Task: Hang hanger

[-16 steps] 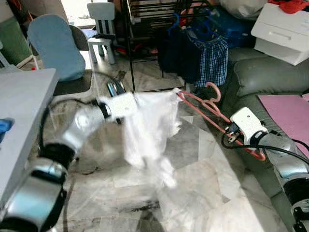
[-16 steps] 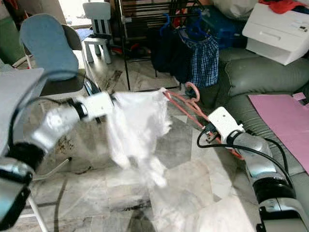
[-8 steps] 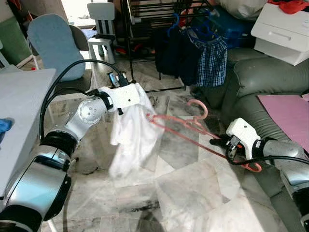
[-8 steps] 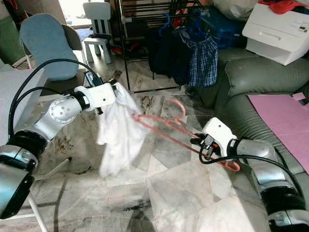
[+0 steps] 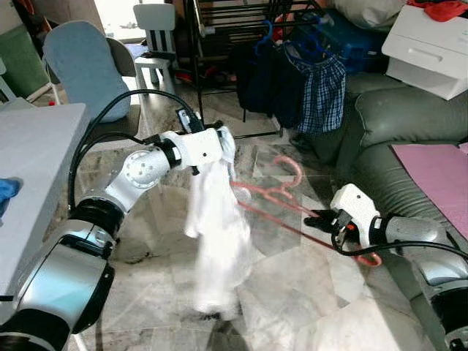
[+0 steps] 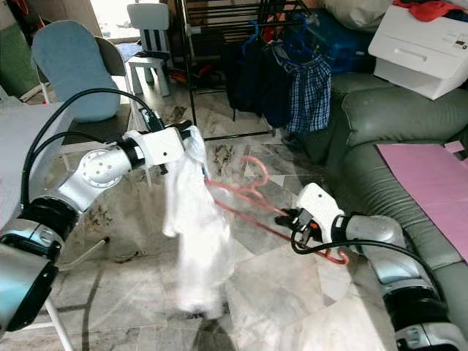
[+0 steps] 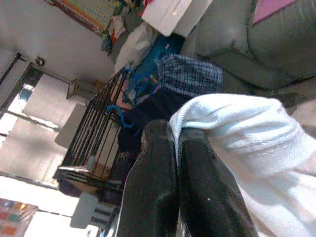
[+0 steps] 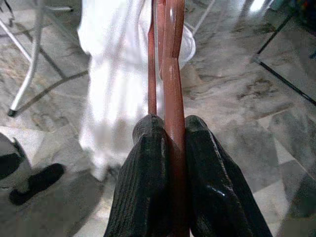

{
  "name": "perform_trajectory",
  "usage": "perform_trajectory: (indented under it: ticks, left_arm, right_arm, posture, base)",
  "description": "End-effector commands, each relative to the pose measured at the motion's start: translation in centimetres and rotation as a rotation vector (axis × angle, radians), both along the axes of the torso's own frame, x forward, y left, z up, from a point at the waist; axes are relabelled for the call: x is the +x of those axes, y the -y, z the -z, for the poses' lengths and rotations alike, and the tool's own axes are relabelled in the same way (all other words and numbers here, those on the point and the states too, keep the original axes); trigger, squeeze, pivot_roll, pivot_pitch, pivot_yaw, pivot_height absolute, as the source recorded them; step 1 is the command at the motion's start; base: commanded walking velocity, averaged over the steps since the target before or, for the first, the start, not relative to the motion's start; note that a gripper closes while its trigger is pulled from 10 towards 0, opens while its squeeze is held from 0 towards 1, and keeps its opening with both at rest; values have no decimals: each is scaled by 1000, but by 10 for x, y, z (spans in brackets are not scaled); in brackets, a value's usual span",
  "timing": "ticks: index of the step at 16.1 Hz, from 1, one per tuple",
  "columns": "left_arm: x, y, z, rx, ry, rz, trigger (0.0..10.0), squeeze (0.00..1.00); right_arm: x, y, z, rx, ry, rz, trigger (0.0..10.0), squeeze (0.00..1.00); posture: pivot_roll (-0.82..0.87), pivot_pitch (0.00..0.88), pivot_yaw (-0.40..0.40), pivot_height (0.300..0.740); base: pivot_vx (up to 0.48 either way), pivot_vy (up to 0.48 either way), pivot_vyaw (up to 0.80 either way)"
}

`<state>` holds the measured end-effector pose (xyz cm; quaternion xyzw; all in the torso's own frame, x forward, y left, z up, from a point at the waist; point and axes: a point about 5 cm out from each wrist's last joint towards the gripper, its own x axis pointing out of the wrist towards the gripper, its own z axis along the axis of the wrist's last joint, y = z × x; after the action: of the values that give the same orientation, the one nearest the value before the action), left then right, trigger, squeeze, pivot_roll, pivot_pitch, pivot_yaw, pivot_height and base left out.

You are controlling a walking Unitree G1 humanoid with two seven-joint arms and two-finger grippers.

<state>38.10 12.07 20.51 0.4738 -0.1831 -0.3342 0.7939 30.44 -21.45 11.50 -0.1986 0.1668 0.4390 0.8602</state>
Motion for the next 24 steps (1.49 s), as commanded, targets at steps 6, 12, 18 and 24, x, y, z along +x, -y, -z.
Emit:
perform_trajectory:
  ticks: [6, 12, 18, 24]
  left_arm:
    - [-9, 23, -19, -83, 56, 144, 10000, 0]
    - [-52, 84, -16, -210, -9, 443, 10000, 0]
    - [-64, 75, 18, -255, -171, 385, 10000, 0]
    - [-69, 63, 82, -234, -362, 199, 10000, 0]
  right_arm:
    - [-1, -10, 15, -21, -65, -13, 10000, 0]
    - [48, 1, 11, 124, 73, 600, 10000, 0]
    - [79, 10, -33, 684, 33, 1026, 10000, 0]
    - [98, -40, -104, 1189, -3, 801, 10000, 0]
  posture:
    - [-169, 0, 23, 740]
    - [-160, 0, 22, 740]
    - [-151, 0, 17, 740]
    - [-160, 0, 11, 740]
  base:
    - [0, 0, 0]
    - [0, 0, 0]
    - [0, 0, 0]
    - [0, 0, 0]
